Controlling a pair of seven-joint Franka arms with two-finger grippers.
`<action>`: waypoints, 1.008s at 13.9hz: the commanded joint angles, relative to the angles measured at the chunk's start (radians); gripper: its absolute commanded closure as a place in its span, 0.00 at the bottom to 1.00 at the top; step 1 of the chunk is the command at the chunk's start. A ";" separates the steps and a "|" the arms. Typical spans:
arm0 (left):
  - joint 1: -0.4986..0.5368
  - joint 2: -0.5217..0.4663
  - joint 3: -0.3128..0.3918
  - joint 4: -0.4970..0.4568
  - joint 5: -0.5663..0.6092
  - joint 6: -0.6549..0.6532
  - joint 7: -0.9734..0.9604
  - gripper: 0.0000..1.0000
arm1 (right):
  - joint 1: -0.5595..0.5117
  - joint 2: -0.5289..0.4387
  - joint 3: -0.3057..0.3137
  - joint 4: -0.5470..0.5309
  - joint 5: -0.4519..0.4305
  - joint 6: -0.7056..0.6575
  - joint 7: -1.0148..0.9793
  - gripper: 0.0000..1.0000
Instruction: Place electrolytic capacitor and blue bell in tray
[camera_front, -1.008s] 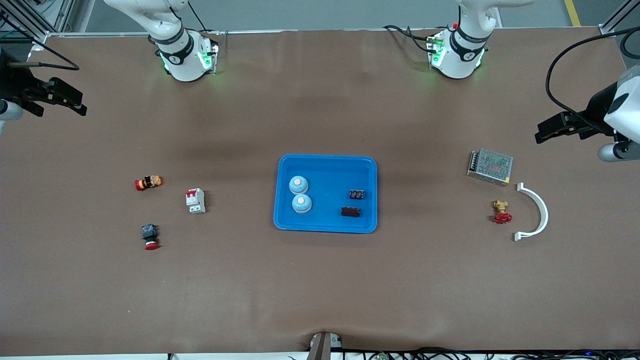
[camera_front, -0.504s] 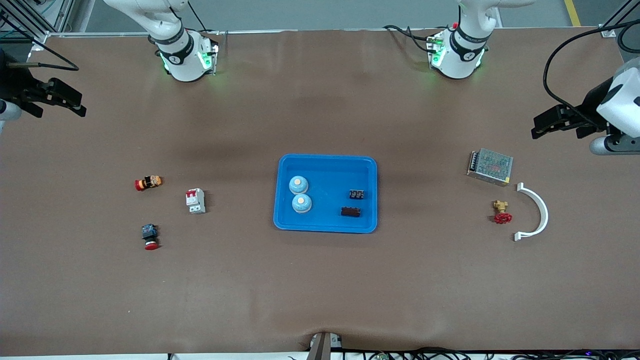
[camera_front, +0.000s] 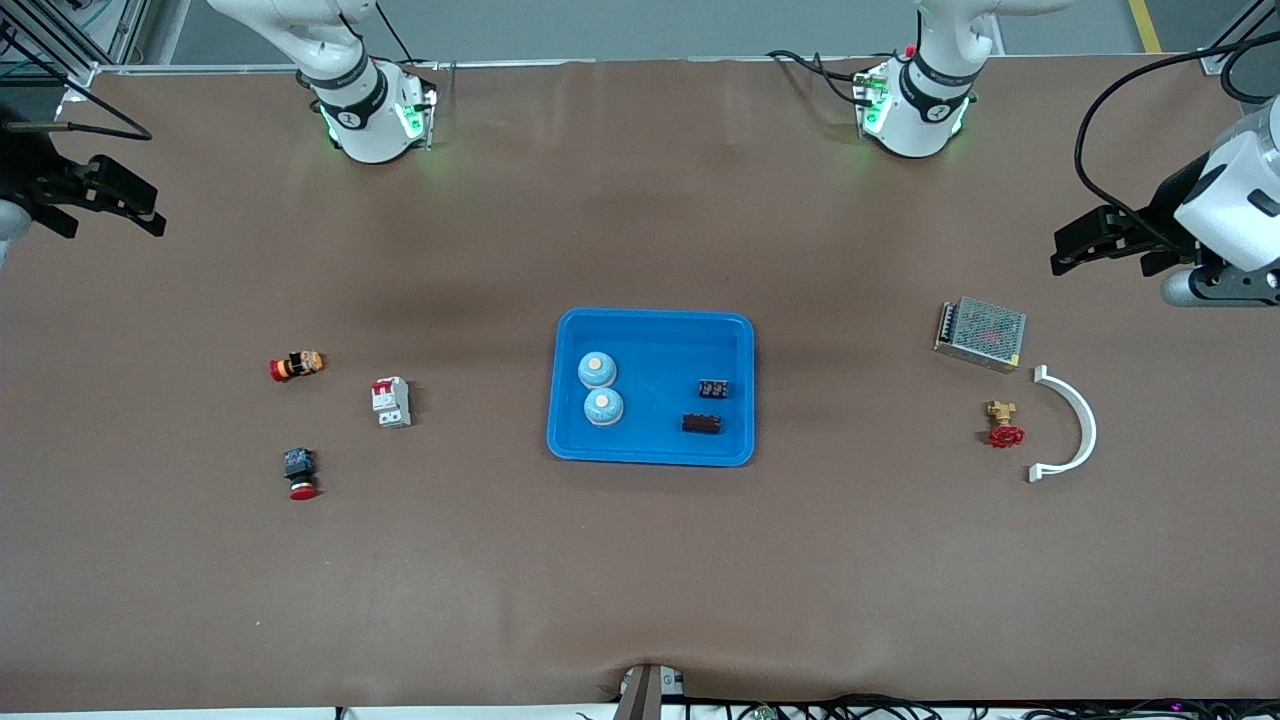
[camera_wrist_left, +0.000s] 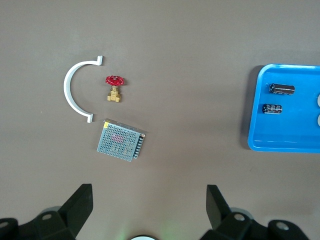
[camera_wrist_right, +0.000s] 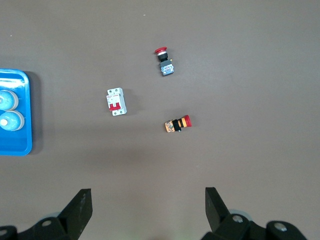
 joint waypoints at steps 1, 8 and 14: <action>0.000 -0.030 0.000 -0.009 -0.012 -0.019 -0.010 0.00 | -0.016 0.000 0.013 0.012 -0.013 -0.002 -0.012 0.00; -0.031 -0.032 0.008 -0.012 0.011 -0.044 0.004 0.00 | -0.016 0.000 0.013 0.012 -0.013 -0.002 -0.012 0.00; -0.029 -0.032 0.011 -0.010 0.010 -0.044 0.004 0.00 | -0.016 0.000 0.013 0.012 -0.013 -0.002 -0.011 0.00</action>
